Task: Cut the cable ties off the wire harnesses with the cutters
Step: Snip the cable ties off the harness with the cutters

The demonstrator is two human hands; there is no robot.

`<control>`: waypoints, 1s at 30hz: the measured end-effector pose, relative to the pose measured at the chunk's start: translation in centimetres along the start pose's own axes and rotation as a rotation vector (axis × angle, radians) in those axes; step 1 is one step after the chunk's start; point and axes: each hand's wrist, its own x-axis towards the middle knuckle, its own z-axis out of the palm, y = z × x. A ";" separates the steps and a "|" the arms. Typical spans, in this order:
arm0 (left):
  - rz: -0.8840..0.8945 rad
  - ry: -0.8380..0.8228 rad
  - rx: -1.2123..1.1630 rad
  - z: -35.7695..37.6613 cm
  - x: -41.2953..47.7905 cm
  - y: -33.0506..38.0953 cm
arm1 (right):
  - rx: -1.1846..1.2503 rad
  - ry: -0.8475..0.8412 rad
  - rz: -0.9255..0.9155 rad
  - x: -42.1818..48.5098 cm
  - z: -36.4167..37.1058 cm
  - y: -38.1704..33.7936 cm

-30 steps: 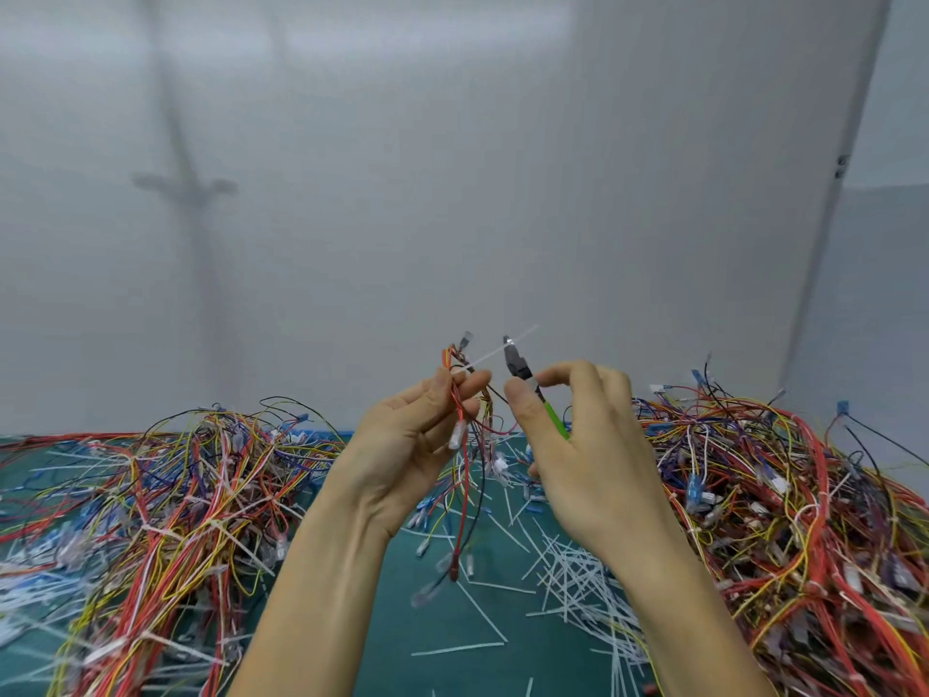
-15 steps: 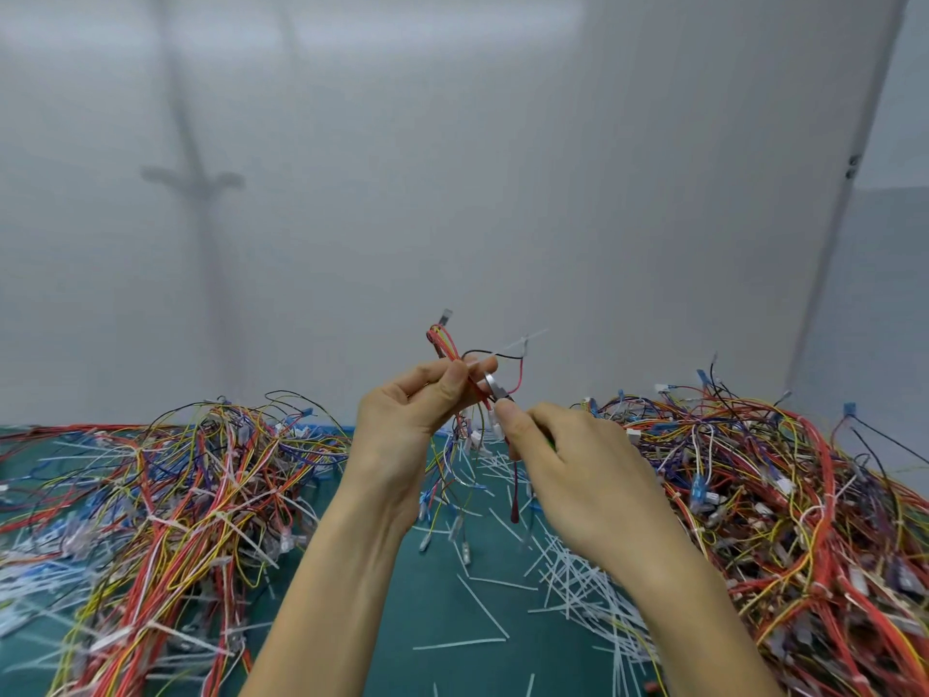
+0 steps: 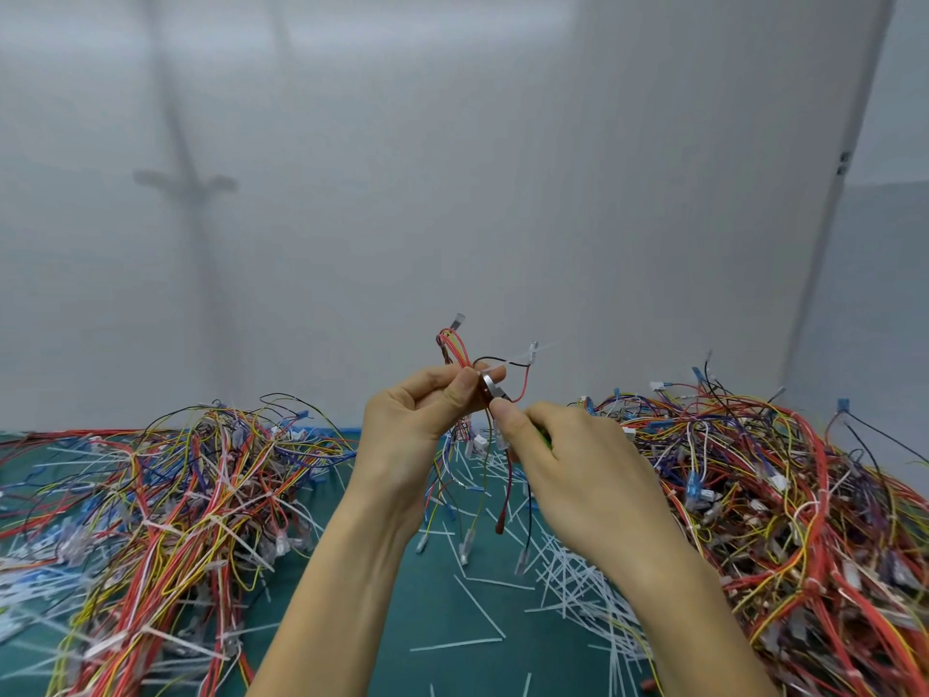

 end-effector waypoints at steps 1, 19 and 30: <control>-0.001 0.000 0.000 0.0 0.0 0.0 | -0.002 -0.001 -0.002 0.0 0.0 0.1; -0.016 0.012 0.058 0.4 -0.2 0.1 | 0.168 -0.006 -0.008 0.3 0.2 0.2; -0.087 0.128 0.032 -1.0 -0.1 1.9 | 0.511 0.131 0.161 0.9 0.2 0.6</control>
